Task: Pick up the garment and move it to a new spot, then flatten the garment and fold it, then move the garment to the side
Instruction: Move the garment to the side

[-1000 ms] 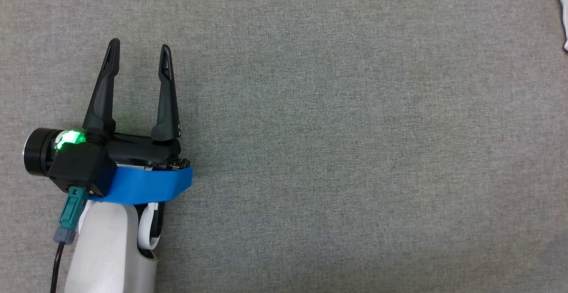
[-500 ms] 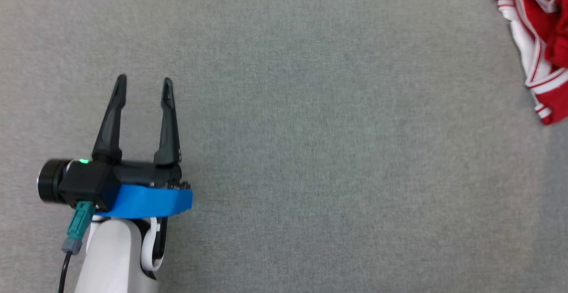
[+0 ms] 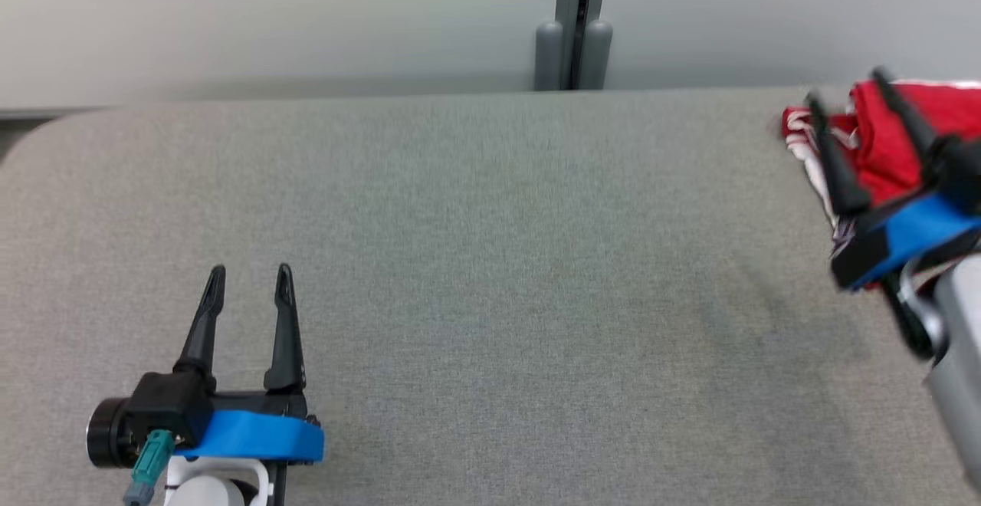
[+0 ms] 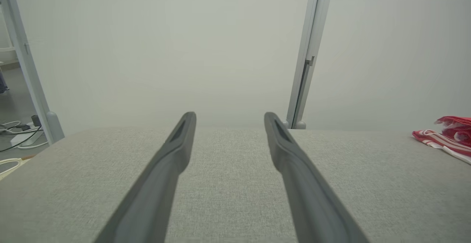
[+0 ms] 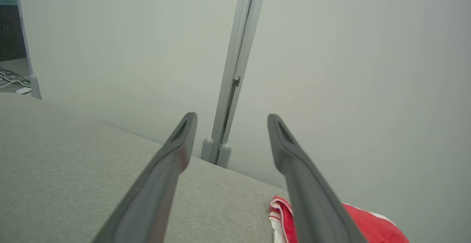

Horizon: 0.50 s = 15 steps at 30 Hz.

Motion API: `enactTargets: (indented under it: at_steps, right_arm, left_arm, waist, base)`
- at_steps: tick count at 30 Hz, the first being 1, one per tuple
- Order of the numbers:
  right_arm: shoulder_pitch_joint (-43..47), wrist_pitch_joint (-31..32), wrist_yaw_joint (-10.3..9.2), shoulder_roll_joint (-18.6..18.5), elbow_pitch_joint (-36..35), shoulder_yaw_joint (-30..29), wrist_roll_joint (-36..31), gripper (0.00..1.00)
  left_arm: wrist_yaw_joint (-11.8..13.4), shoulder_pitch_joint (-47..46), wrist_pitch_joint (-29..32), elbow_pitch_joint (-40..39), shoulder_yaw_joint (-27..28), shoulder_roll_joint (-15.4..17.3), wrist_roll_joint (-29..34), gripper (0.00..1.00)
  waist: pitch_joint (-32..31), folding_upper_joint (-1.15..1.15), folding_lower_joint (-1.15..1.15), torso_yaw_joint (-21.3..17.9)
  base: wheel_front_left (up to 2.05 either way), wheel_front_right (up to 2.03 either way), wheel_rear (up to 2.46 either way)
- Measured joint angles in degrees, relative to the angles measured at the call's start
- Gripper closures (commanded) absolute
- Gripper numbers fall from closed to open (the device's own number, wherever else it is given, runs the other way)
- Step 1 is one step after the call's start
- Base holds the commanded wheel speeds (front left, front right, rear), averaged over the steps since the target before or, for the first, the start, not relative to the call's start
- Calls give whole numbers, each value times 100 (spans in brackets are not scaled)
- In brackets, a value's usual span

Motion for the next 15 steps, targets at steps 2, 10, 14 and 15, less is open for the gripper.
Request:
enactTargets:
  at_steps: [2, 10, 14, 15]
  right_arm:
    - [398, 0, 0, 166, -188, -11, -69, 0]
    - [1689, 0, 0, 485, -786, -216, -109, 0]
    - [2284, 0, 0, 659, -1053, -477, -110, 0]
    - [2412, 0, 0, 709, -1109, -542, -114, 0]
  left_arm:
    - [0, 120, 1, 55, 29, -3, -10, 0]
    - [-9, 488, 0, 185, 126, -4, -40, 0]
    - [-23, 581, 0, 227, 129, -5, -38, 0]
    - [-24, 603, 0, 237, 126, -7, -40, 0]
  waist:
    - [-177, 0, 0, -4]
    - [-666, 0, 1, -62]
    - [-826, 0, 1, -101]
    - [-846, 0, 1, -112]
  base:
    - [0, 0, 0]
    - [0, 0, 0]
    - [0, 0, 0]
    - [0, 0, 0]
